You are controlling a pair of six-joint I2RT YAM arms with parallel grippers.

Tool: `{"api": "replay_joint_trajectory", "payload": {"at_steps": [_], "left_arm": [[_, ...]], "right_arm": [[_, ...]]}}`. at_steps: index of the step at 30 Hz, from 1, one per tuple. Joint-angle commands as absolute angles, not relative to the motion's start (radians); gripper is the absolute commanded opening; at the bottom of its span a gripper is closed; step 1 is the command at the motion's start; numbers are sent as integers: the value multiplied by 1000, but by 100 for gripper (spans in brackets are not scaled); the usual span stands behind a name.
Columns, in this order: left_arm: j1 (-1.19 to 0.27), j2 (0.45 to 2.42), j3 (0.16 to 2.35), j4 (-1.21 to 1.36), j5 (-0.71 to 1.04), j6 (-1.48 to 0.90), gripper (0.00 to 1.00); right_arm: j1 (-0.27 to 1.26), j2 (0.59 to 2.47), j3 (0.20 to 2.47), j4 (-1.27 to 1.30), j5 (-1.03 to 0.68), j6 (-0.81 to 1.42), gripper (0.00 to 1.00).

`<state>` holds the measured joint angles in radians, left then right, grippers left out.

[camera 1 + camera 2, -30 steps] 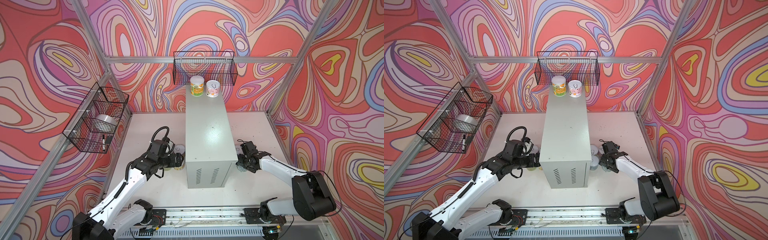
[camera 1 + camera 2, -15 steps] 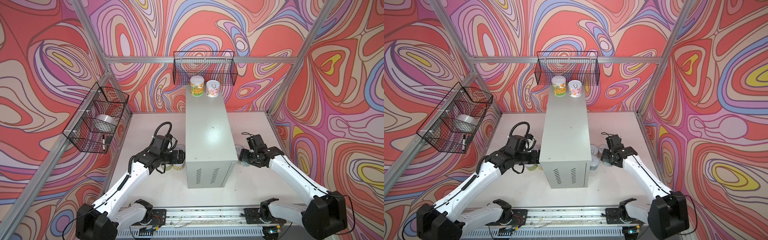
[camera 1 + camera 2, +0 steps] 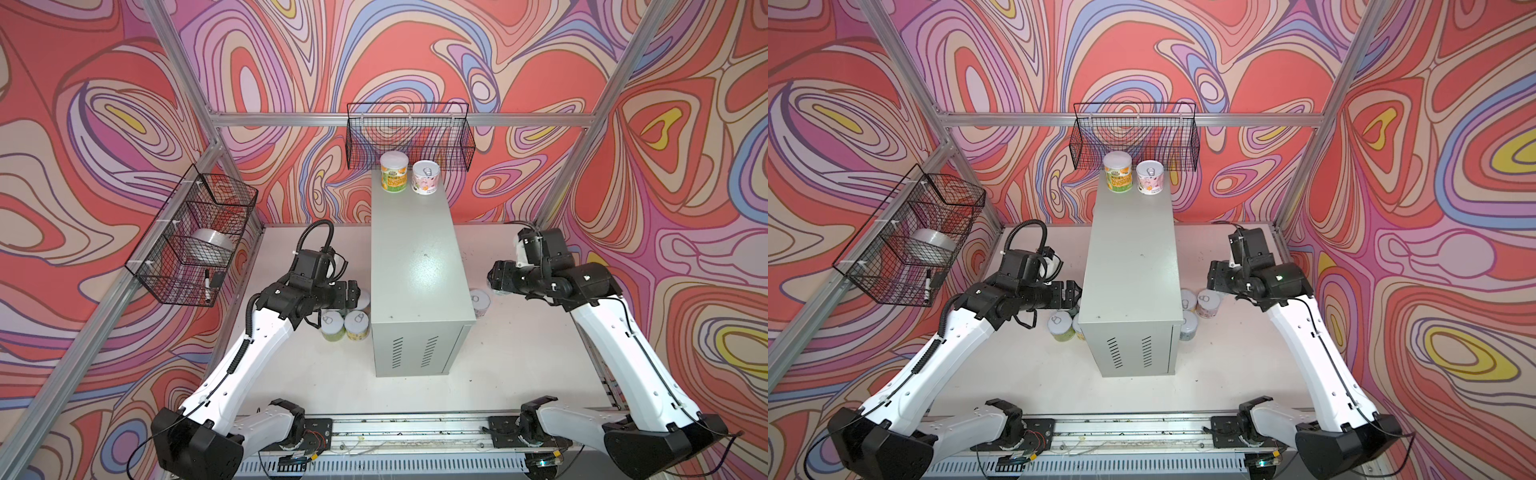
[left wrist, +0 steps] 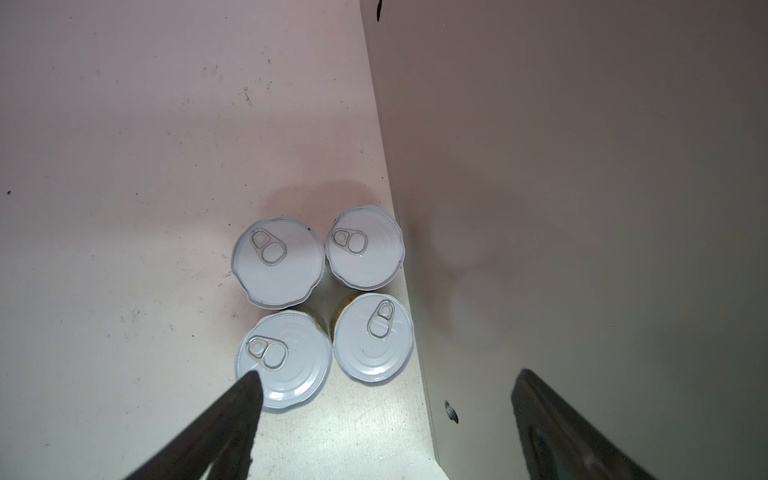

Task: Place and organize the canned foods onto the counter
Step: 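Lift the brown-printed can with the right gripper toward the cabinet top, then carry the brown-printed can along the cabinet top toward the yellow and pink cans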

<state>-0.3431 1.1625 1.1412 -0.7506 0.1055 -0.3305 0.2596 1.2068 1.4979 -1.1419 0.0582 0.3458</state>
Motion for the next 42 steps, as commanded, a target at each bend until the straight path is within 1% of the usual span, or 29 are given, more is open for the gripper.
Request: {"api": "replay_joint_trajectory", "payload": {"at_steps": [1,4,9,16,20,24,29,33,42], "left_arm": [[-326,1143,1184,-773,83,-298,94],[-311,1151,1201,-772,81,-284,94],[-285,1172,1224,-772,107,-278,94],[-283,1165,1193,-719,131,-311,94],[-284,1168,1191,-718,136,-316,93],[-284,1161,1187,-716,137,-317,93],[-284,1161,1183,-718,136,-318,93],[-284,1155,1172,-706,149,-328,93],[-283,1133,1161,-702,163,-340,93]], "right_arm": [[255,1228,1597,-1168,-9,273,0],[256,1265,1682,-1196,-44,260,0],[258,1308,1832,-1224,-43,258,0],[272,1383,1970,-1268,-66,263,0],[331,1422,2044,-1294,-17,248,0],[399,1461,2097,-1306,-3,244,0],[559,1596,2305,-1414,103,225,0],[643,1710,2485,-1483,149,205,0],[723,1840,2579,-1495,193,179,0]]}}
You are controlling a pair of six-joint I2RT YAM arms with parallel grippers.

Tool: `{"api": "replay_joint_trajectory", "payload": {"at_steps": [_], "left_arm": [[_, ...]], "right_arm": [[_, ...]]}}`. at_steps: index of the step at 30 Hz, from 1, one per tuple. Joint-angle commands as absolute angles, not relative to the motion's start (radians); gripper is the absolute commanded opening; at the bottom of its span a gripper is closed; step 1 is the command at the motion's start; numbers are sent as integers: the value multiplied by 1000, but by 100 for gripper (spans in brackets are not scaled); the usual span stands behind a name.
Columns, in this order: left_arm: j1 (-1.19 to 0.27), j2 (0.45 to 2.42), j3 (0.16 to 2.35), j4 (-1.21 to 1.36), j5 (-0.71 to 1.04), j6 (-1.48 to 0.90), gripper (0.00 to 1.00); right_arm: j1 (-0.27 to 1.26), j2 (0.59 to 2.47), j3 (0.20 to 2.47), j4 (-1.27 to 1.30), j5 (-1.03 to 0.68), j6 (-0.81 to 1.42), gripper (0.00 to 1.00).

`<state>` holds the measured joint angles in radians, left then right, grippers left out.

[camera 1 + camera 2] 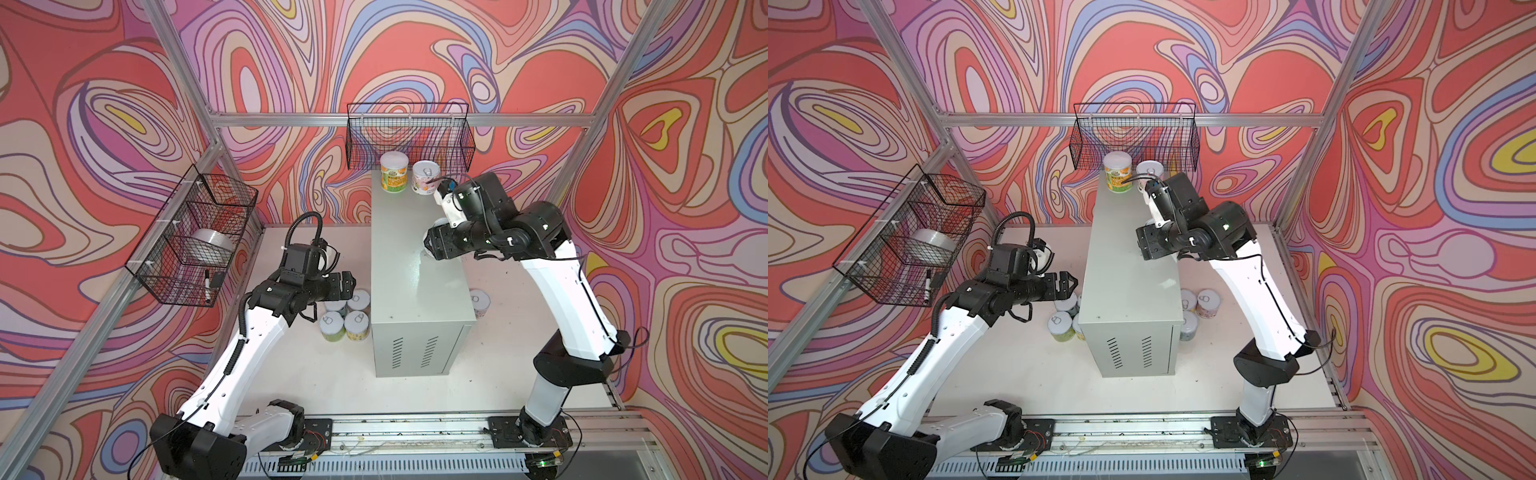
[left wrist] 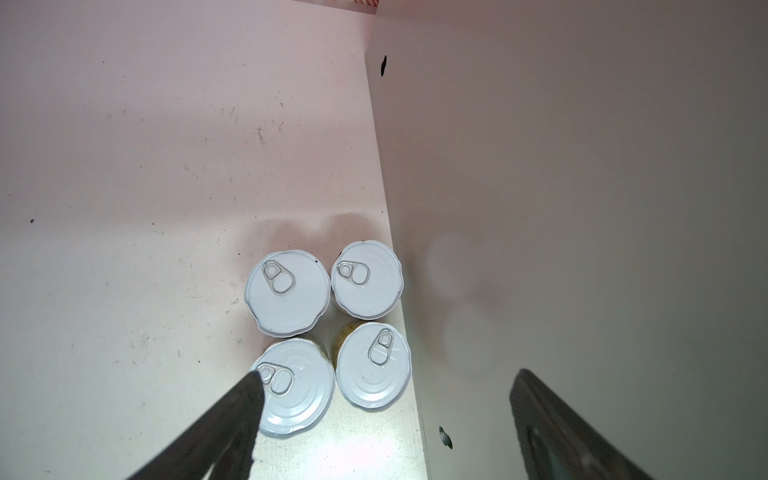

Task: Place and organize the canned foods onto the counter
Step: 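Carry the brown-printed can along the cabinet top toward the yellow and pink cans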

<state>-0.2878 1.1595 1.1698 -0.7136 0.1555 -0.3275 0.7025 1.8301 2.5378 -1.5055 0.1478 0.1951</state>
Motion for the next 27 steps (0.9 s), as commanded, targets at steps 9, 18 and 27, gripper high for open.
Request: {"api": "replay_joint_trajectory", "payload": {"at_steps": [9,18,27], "left_arm": [[-284,1124,1134,-684,161,-348,94],[-284,1119,1126,-673,142,-344,100],[-283,1121,1124,-671,155,-344,100]], "right_arm": [[746,1893,2586,-1487,204,184,74],[747,1919,2627,-1451,204,180,98],[748,1857,2622,-1470,196,229,98]]}}
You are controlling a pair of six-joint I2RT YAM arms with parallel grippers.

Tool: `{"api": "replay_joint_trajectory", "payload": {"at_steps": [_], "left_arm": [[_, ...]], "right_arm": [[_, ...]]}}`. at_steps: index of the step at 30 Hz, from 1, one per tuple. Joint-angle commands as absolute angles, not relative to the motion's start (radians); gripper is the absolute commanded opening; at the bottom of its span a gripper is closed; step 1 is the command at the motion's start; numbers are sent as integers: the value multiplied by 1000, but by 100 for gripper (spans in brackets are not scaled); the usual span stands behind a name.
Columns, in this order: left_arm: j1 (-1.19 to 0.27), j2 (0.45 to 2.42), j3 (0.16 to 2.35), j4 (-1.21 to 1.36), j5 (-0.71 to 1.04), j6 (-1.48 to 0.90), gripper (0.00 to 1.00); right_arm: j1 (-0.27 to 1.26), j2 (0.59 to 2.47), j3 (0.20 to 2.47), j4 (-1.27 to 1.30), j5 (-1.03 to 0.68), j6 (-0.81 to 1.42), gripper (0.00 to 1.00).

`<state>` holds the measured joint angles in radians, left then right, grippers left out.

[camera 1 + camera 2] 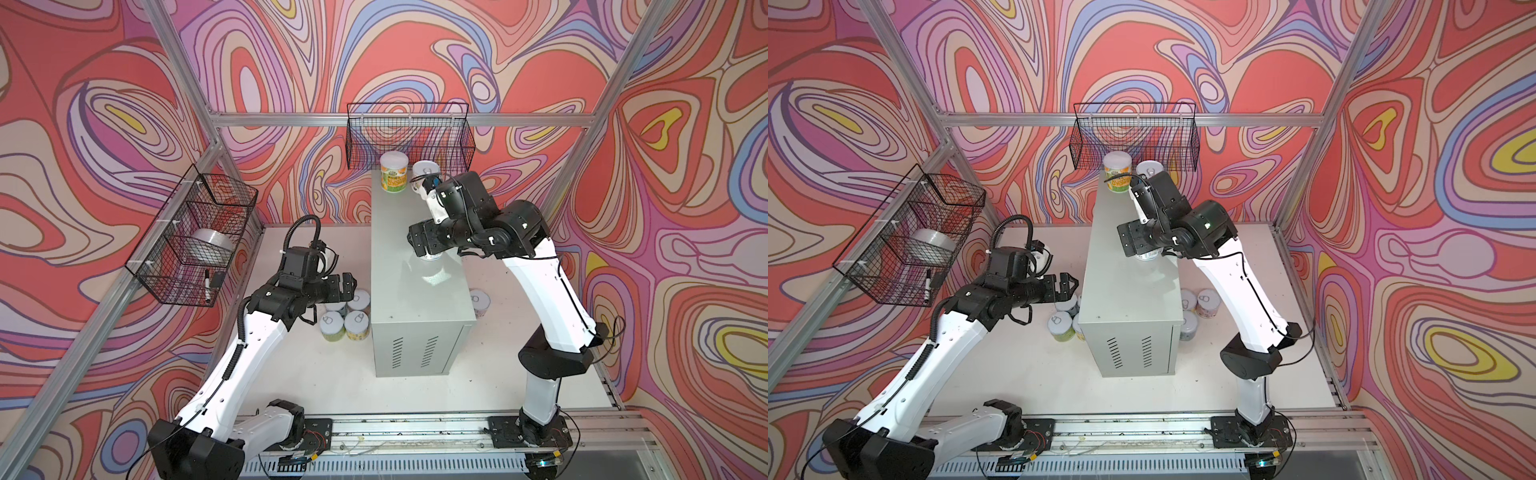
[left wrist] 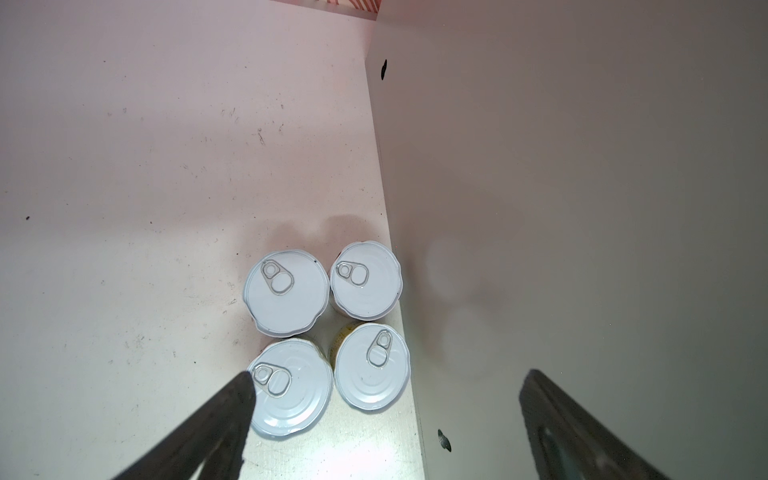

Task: Place and organize the canned foods onto the counter
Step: 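Carry the brown-printed can along the cabinet top toward the yellow and pink cans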

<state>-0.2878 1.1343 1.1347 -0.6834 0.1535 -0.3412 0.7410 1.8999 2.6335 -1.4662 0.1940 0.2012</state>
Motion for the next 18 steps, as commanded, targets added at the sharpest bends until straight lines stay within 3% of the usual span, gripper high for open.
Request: {"api": "replay_joint_trajectory", "payload": {"at_steps": [1,8,18], "left_arm": [[-284,1119,1126,-670,156,-343,100],[-283,1097,1114,-667,158,-351,99],[-284,1091,1104,-683,157,-350,98]], "right_arm": [[747,1844,2604,-1474,184,234,98],[748,1713,2389,-1371,151,279,97],[749,1684,2230,-1202,161,298,83]]}}
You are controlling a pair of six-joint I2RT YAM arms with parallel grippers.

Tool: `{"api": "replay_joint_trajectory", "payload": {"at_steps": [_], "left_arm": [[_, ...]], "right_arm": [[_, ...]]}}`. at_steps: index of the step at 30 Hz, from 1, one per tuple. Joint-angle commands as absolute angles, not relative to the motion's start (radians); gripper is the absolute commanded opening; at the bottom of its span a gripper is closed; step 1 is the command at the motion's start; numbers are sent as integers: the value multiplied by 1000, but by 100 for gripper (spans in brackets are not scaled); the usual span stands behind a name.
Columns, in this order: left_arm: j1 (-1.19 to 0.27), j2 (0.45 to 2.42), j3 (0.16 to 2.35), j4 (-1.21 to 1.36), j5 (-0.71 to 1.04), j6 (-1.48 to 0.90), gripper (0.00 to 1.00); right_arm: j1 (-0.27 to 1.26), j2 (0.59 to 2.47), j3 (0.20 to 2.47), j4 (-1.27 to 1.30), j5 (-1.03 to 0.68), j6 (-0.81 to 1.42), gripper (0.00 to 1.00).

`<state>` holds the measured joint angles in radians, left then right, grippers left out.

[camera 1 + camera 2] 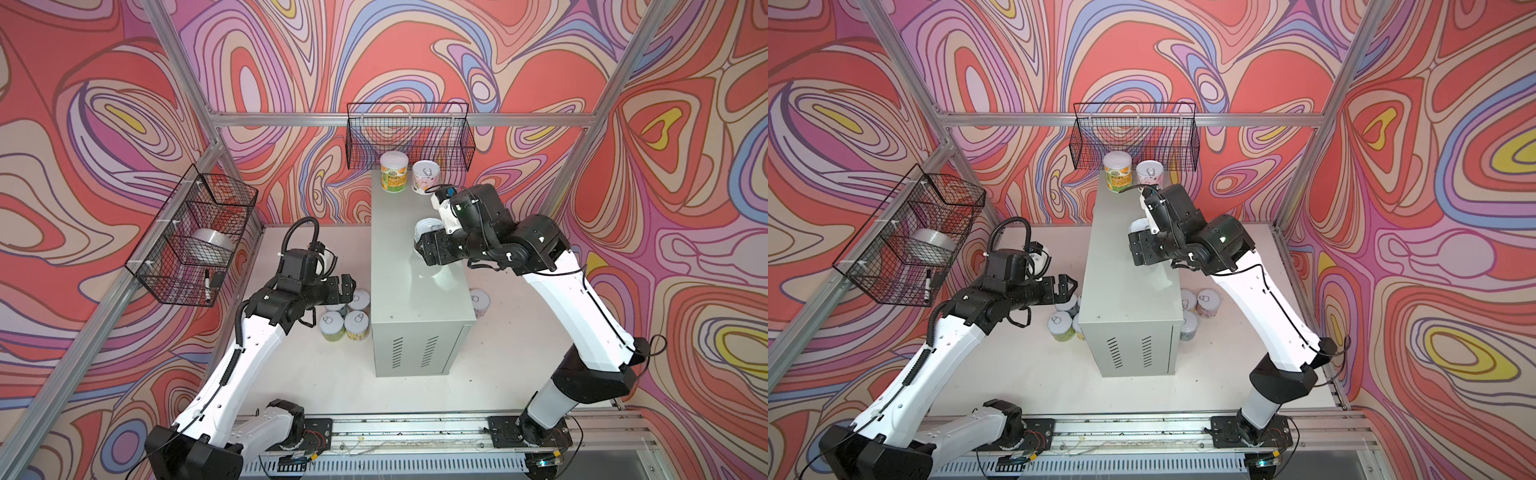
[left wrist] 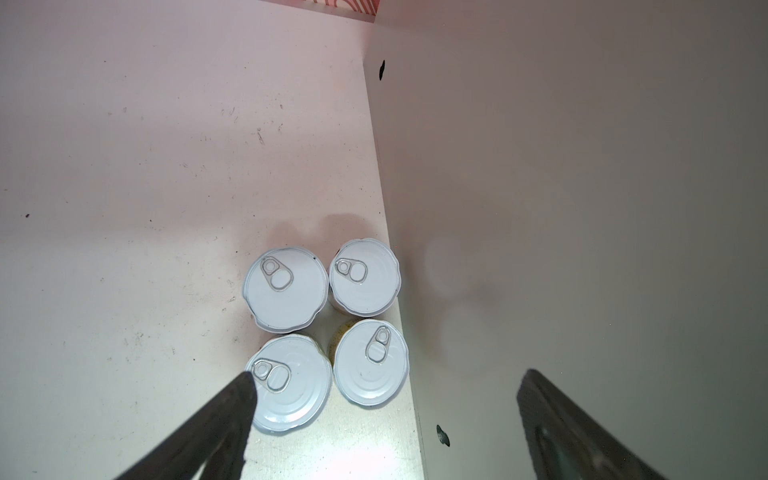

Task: Place and organize the canned foods onto the counter
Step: 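Carry the brown-printed can along the cabinet top toward the yellow and pink cans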

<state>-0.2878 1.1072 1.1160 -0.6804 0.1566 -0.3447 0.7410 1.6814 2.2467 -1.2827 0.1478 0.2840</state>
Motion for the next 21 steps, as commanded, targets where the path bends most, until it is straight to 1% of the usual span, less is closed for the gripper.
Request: {"api": "replay_joint_trajectory", "payload": {"at_steps": [1,4,7,9,10,16,21], "left_arm": [[-284,1088,1105,-689,152,-346,98],[-283,1089,1109,-701,143,-339,98],[-282,1093,1109,-700,140,-336,98],[-283,1097,1113,-701,138,-334,98],[-282,1099,1113,-700,137,-334,98],[-282,1113,1111,-698,139,-329,98],[-282,1118,1110,-696,143,-329,97]], "right_arm": [[748,1686,2223,-1189,164,298,82],[746,1693,2216,-1154,174,291,79],[747,1697,2198,-1094,191,292,72],[746,1699,2182,-1046,202,287,63],[744,1704,2177,-1025,207,284,61],[732,1765,2213,-970,215,249,62],[724,1897,2332,-981,256,218,62]]}}
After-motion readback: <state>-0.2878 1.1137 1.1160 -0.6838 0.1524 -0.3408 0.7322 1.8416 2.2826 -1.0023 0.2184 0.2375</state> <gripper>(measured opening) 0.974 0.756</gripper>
